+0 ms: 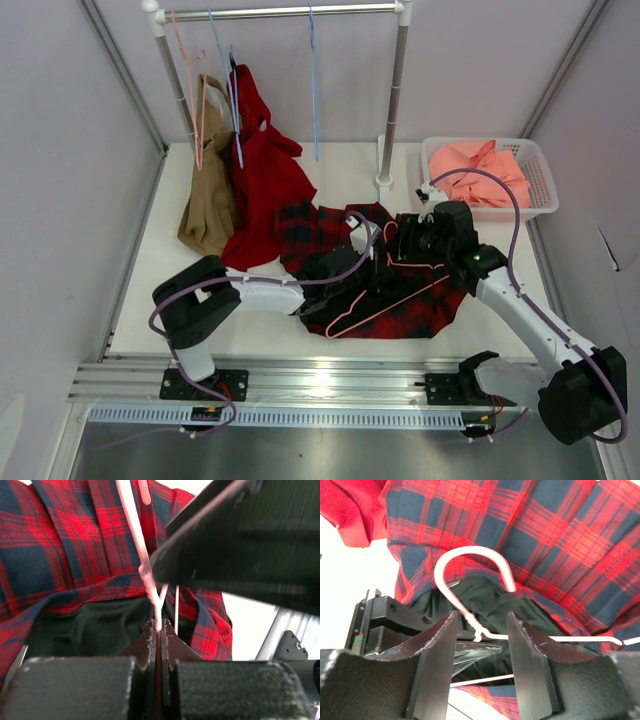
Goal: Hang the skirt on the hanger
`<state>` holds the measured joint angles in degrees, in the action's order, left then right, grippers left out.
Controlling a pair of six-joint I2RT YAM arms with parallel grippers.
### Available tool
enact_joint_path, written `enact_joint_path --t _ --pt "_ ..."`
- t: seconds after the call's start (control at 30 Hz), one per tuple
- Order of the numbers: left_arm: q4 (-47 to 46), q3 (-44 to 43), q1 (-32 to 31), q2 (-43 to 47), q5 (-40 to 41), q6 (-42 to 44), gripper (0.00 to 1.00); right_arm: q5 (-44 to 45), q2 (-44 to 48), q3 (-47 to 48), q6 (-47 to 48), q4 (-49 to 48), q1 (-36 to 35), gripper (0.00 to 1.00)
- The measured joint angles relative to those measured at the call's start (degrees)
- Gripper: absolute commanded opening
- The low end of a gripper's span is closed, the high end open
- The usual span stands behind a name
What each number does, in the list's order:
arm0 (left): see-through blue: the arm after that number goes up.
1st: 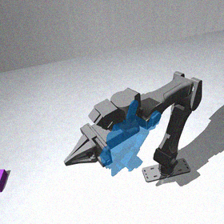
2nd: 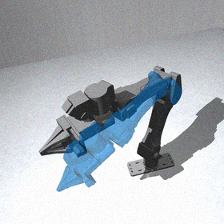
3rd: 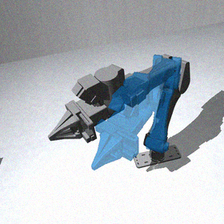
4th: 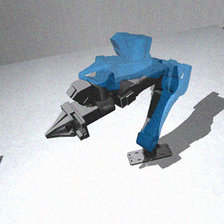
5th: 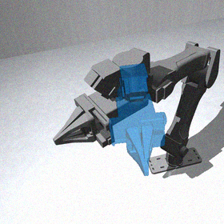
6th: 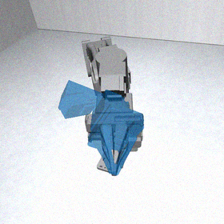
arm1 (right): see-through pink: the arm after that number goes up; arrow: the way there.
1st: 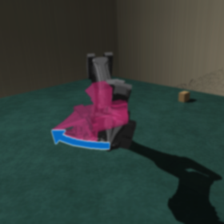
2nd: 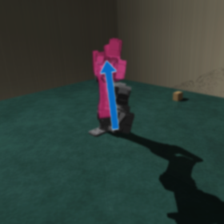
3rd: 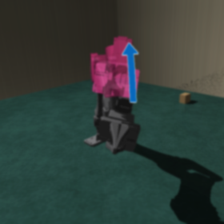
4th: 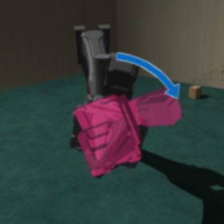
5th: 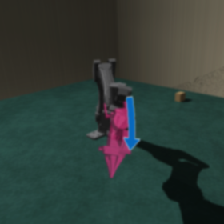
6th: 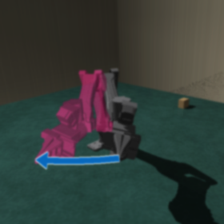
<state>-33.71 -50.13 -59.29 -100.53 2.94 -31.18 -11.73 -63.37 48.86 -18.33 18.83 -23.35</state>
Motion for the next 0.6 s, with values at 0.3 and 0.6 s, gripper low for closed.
enact_joint_path --t 0.3,0.6 --pt "1.05 -1.2 0.13 -0.74 -0.61 1.27 0.0 0.74 -1.09 -0.22 0.55 -0.74 -2.32 0.42" --pt "2.34 -2.34 0.17 -0.74 -1.79 2.69 0.0 4.33 -3.58 -0.26 1.55 -0.79 -3.89 0.29"
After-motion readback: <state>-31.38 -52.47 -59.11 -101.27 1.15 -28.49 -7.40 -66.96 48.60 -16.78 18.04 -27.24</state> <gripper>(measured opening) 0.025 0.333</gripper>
